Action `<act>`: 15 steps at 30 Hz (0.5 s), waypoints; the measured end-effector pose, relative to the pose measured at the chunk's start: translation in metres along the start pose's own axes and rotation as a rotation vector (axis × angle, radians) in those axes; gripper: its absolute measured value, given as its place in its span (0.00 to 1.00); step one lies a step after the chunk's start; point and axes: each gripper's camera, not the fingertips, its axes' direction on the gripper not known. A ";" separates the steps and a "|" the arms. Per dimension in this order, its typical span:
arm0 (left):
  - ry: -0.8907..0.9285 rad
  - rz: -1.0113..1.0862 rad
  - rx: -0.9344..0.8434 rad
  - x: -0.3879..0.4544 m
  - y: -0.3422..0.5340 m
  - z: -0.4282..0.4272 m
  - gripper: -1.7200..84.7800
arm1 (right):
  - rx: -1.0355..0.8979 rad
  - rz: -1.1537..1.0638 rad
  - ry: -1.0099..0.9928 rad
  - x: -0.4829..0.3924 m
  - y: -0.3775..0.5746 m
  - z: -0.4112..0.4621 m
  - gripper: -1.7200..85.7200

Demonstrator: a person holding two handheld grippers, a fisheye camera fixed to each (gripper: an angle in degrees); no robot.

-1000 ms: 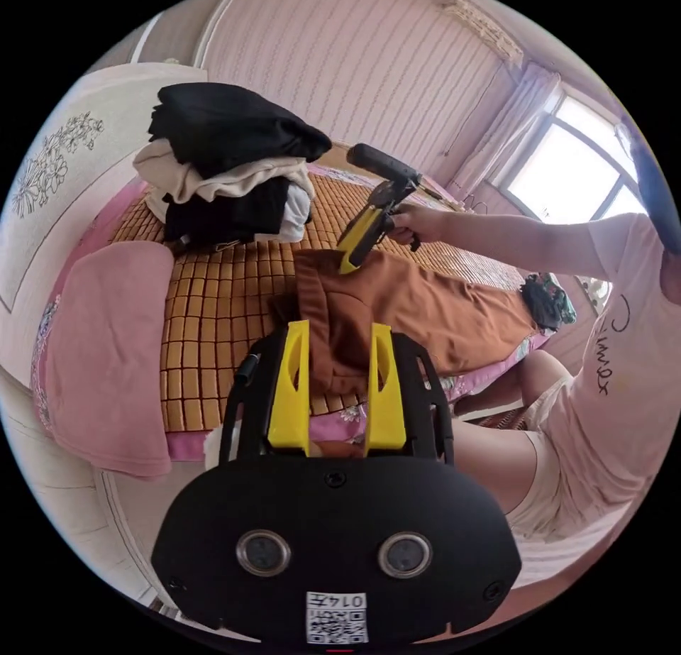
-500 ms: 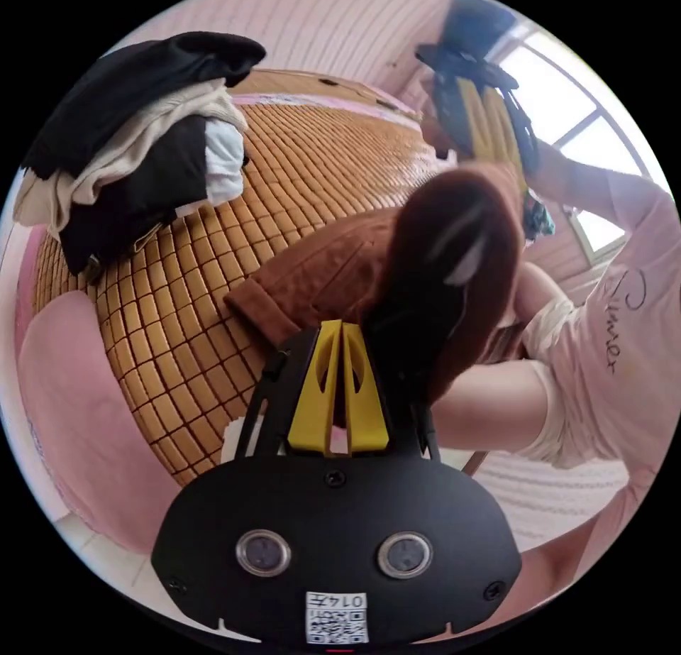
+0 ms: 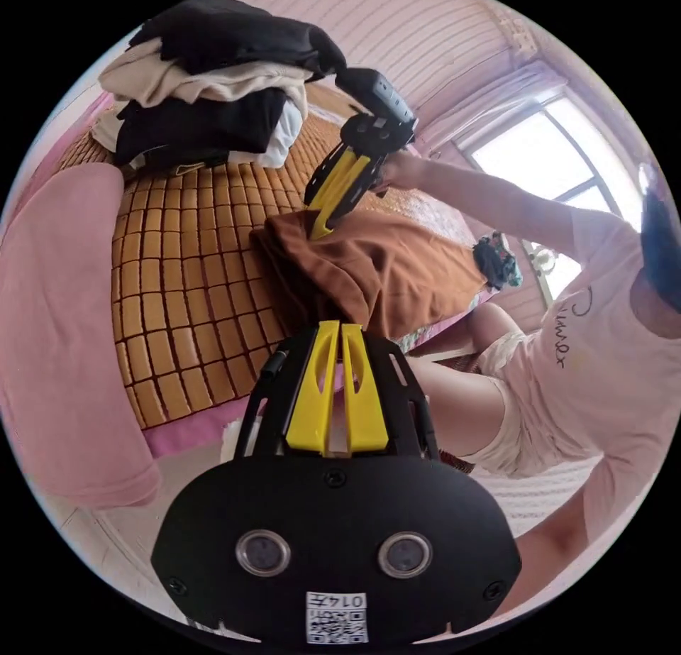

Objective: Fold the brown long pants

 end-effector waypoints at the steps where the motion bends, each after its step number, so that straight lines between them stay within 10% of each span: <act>1: 0.062 -0.008 0.056 -0.006 0.005 -0.009 0.04 | 0.003 -0.025 0.003 0.000 -0.001 -0.002 0.04; 7: 0.055 -0.087 0.059 -0.008 -0.007 0.006 0.15 | -0.005 -0.016 -0.034 0.018 -0.011 0.001 0.03; 15: -0.080 -0.114 -0.155 0.007 -0.016 0.021 0.02 | 0.098 0.007 -0.111 0.038 -0.013 -0.011 0.04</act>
